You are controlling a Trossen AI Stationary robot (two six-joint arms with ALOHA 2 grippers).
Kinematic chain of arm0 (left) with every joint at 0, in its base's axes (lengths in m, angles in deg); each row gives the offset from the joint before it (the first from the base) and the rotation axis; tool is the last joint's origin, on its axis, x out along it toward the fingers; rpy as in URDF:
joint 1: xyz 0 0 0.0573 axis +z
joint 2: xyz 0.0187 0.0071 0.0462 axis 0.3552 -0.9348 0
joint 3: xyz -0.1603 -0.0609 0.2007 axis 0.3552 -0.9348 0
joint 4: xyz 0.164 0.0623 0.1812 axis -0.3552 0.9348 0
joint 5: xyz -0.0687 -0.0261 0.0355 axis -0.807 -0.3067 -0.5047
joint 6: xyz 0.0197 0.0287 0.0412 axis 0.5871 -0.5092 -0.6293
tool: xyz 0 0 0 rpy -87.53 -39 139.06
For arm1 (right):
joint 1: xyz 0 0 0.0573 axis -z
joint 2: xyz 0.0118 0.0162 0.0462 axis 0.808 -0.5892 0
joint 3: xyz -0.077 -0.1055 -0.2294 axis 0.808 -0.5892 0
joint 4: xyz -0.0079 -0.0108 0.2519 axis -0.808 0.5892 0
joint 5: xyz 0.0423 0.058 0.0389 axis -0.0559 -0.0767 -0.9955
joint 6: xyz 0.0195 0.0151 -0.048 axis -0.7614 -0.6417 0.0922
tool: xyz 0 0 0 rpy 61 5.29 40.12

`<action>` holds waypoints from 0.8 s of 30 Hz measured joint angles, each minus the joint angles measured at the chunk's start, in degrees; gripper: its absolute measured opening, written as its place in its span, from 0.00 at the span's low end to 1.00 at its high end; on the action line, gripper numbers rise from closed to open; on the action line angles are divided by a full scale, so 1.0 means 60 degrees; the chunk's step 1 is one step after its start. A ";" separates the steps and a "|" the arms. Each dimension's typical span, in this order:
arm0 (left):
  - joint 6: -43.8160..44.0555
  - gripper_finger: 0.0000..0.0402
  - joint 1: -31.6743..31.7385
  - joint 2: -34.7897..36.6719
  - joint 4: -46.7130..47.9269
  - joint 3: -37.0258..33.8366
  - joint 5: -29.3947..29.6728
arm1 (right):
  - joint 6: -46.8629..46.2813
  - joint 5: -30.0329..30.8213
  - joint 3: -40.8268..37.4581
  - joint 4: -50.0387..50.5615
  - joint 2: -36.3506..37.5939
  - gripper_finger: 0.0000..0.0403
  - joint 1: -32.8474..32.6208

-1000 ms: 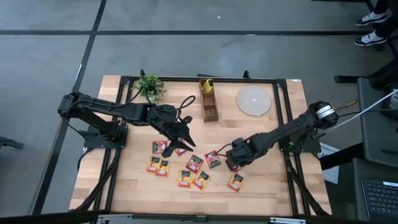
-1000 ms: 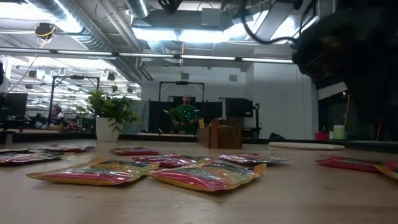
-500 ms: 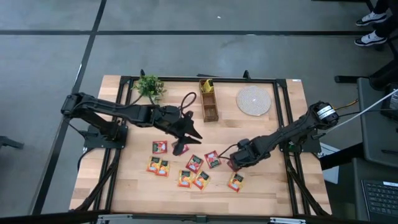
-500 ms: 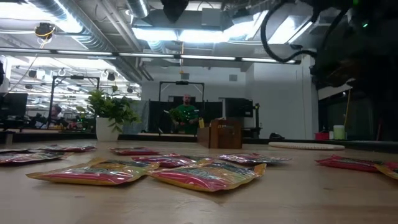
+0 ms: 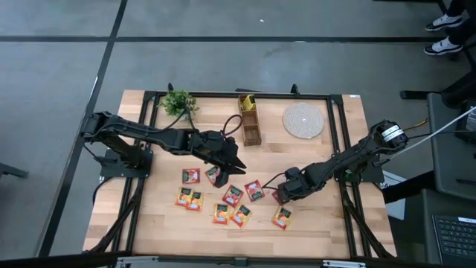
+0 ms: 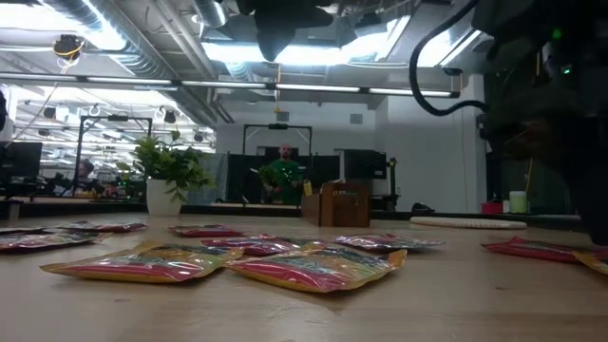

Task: Pick & Place Tea
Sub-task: Put the red tea bag into the middle section of the wooden organizer

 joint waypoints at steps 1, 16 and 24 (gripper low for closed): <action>-0.0001 0.23 0.0017 0.0000 -0.0048 0.0000 0.0053 | 0.0001 0.0074 0.0000 0.0083 0.0055 0.00 0.0000; 0.0535 0.23 0.0062 0.0000 -0.0091 0.0000 0.0581 | -0.5260 0.1583 0.0087 0.0370 0.0701 0.00 -0.1019; 0.0356 0.23 0.0062 0.0002 -0.0092 0.0000 0.0737 | -0.5467 0.1393 0.0087 0.0259 0.0701 0.00 -0.0874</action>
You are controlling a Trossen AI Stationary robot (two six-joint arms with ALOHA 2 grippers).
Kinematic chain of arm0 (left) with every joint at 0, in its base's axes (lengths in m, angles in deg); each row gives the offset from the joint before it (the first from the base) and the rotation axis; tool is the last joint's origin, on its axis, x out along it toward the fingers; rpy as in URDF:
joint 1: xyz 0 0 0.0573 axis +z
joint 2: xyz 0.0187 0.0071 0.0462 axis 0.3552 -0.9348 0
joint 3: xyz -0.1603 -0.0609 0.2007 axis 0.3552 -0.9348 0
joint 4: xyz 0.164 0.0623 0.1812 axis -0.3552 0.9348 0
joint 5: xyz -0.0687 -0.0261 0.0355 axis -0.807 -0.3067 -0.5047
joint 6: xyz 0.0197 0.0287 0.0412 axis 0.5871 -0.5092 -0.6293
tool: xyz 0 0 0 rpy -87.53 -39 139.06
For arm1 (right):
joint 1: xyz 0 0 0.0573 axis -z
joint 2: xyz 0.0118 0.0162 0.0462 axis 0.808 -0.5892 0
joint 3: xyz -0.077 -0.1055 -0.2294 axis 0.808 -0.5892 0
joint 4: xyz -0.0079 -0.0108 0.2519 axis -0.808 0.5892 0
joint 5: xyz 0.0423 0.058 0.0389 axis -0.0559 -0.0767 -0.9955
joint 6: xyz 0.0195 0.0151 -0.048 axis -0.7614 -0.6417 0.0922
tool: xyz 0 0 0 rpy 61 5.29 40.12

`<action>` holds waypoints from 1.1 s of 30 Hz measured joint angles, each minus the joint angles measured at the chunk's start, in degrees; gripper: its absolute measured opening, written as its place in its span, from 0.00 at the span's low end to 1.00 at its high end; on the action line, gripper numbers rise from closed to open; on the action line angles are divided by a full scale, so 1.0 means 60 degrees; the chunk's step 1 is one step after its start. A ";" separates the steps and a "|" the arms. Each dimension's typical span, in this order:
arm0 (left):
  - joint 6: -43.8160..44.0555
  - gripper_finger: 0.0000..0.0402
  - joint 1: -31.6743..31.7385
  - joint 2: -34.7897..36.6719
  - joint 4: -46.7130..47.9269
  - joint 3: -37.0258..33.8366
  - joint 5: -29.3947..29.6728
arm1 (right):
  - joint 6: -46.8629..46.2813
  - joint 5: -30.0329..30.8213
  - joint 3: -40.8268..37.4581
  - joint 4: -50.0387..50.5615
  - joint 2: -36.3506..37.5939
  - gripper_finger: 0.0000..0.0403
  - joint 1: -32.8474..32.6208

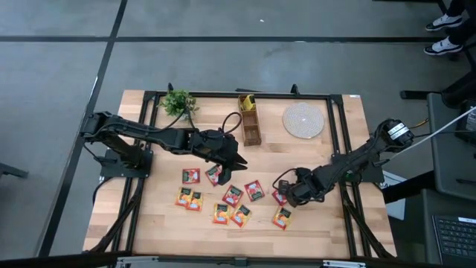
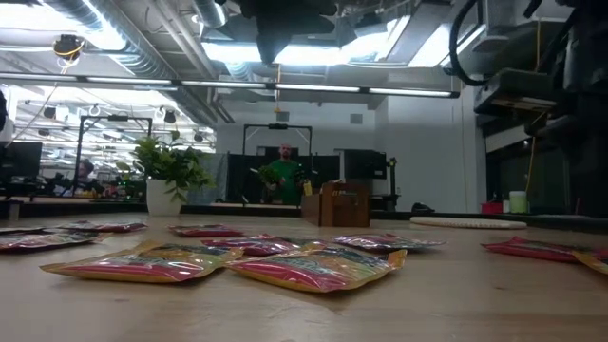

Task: Pick & Place Tea
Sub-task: Put the red tea bag into the middle section of the wooden organizer

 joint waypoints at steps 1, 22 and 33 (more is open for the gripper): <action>-0.0003 0.23 0.0000 0.0002 0.0001 0.0000 0.0000 | -0.0004 0.0000 0.0000 0.0007 0.0000 0.00 0.0043; -0.0433 0.23 0.0028 0.0005 0.0005 0.0000 -0.0014 | 0.1313 0.0339 0.0968 0.1195 0.0183 0.01 0.1078; -0.0126 0.23 0.0413 0.0009 0.0066 0.0000 -0.0248 | 0.3278 -0.0255 0.0838 0.2089 0.0906 0.01 0.2435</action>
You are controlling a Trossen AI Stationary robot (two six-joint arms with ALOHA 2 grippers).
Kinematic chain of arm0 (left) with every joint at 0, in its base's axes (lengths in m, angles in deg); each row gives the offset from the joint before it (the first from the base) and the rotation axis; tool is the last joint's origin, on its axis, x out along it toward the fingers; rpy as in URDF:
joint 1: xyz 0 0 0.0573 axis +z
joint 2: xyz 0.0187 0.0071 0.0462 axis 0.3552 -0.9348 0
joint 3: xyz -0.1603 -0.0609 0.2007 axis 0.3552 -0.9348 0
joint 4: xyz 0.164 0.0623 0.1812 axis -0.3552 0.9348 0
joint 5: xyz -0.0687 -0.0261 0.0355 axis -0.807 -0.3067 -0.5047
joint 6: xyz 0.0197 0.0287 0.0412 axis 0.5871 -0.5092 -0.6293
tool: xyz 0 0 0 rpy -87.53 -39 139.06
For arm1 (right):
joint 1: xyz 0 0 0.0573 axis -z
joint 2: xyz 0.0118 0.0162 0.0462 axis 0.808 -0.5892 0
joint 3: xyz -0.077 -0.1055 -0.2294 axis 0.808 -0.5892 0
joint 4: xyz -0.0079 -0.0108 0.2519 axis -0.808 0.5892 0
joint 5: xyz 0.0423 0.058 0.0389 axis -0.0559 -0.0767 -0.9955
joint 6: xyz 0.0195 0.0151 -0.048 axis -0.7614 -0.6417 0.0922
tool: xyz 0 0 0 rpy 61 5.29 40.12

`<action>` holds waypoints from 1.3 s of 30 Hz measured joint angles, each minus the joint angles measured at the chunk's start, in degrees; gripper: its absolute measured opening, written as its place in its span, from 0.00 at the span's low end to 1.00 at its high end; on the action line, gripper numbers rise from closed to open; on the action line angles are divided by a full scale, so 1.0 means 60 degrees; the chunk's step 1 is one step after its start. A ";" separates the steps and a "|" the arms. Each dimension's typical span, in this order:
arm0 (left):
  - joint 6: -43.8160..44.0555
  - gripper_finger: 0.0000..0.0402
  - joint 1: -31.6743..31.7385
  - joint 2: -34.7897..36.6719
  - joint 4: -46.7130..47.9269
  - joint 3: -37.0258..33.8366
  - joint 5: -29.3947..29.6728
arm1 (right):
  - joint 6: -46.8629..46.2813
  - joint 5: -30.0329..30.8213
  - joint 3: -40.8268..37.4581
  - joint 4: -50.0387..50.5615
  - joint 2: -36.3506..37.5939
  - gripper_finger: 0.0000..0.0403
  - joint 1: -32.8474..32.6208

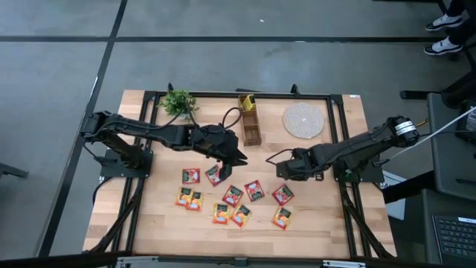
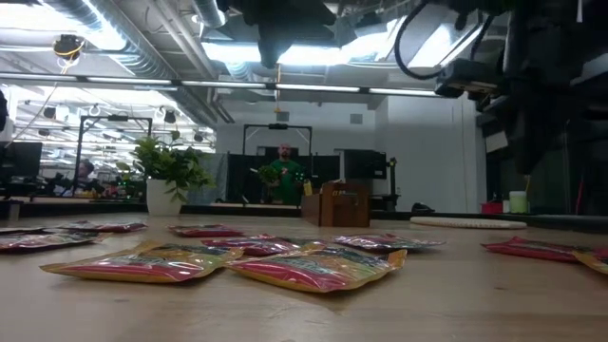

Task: Pick & Place Tea
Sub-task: Put the red tea bag into the middle section of the wooden organizer

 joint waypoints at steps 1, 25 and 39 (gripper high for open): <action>0.0068 0.23 0.0032 0.0000 -0.0001 0.0000 0.0001 | 0.0161 -0.0035 0.0000 -0.0043 0.0001 0.00 0.0077; 0.0389 0.23 -0.0172 0.0000 -0.0076 0.0000 0.0007 | 0.1956 -0.0318 0.0000 -0.1339 -0.0813 0.01 0.0268; 0.0034 0.23 -0.1152 0.0000 -0.0277 0.0000 0.0463 | 0.2329 -0.0621 0.0000 -0.1210 -0.0950 0.01 0.0224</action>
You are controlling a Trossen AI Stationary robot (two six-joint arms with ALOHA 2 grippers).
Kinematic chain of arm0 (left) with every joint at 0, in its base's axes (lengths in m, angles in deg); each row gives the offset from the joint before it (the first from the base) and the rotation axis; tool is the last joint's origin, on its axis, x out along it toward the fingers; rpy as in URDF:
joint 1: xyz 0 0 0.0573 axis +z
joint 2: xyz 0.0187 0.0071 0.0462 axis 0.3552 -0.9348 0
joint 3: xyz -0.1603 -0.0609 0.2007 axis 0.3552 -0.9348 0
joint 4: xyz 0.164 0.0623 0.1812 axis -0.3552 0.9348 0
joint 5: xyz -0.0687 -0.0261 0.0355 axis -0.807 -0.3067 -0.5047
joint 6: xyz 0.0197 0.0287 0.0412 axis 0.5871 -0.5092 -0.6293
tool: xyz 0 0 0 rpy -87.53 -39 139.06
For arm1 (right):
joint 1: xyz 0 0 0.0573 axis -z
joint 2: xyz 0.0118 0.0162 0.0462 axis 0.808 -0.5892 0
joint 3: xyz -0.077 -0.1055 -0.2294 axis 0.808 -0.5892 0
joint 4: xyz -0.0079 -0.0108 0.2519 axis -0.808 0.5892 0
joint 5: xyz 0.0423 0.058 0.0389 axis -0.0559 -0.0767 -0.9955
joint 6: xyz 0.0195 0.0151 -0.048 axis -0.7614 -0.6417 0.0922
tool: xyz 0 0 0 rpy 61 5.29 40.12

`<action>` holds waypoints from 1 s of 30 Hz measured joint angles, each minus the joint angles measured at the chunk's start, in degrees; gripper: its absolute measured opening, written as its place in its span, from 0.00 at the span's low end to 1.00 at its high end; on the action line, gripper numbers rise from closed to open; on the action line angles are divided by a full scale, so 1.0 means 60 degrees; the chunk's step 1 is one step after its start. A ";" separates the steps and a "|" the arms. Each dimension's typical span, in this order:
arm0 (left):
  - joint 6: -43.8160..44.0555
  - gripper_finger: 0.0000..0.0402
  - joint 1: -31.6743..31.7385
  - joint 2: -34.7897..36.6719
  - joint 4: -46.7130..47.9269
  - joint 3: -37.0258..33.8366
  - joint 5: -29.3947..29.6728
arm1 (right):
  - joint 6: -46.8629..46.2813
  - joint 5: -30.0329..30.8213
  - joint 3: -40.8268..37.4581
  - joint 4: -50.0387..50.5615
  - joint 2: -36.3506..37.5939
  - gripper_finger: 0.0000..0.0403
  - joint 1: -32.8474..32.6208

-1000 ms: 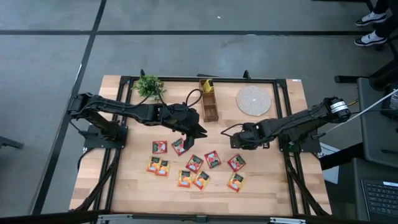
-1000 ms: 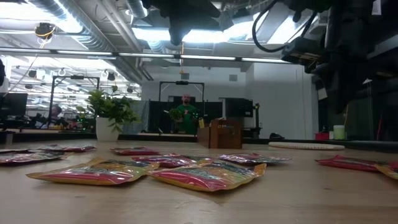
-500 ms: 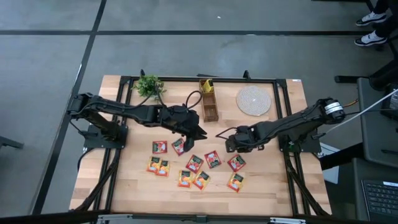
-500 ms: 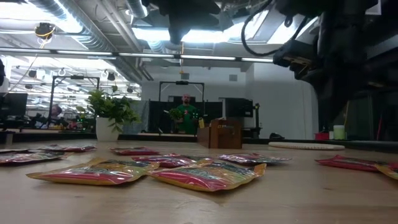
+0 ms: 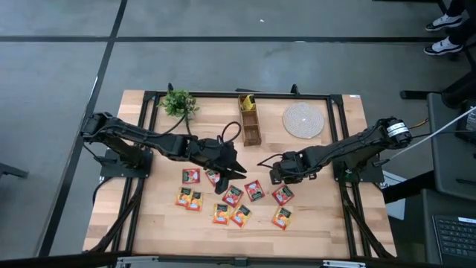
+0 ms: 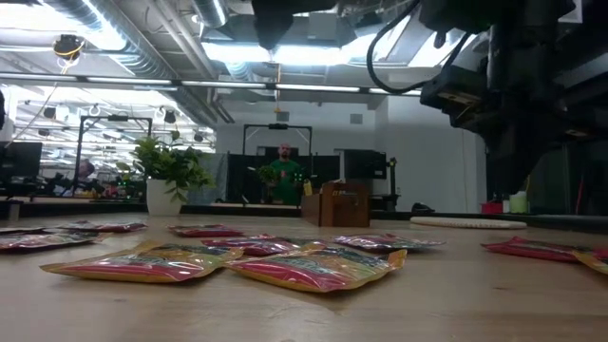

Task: Pick & Place Tea
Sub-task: Put the red tea bag into the middle section of the wooden organizer

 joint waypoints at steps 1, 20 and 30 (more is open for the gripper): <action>0.0076 0.23 -0.0022 0.0000 0.0004 0.0000 0.0086 | 0.0000 -0.0064 0.0000 -0.0007 0.0000 0.01 -0.0037; 0.0000 0.23 -0.0099 0.0000 0.0007 0.0000 0.0179 | -0.1485 -0.0256 -0.0010 0.0250 0.0000 0.01 -0.2157; -0.0092 0.23 -0.0092 0.0000 0.0011 0.0000 0.0211 | -0.2198 -0.0425 -0.1239 -0.1638 -0.0022 0.00 -0.2284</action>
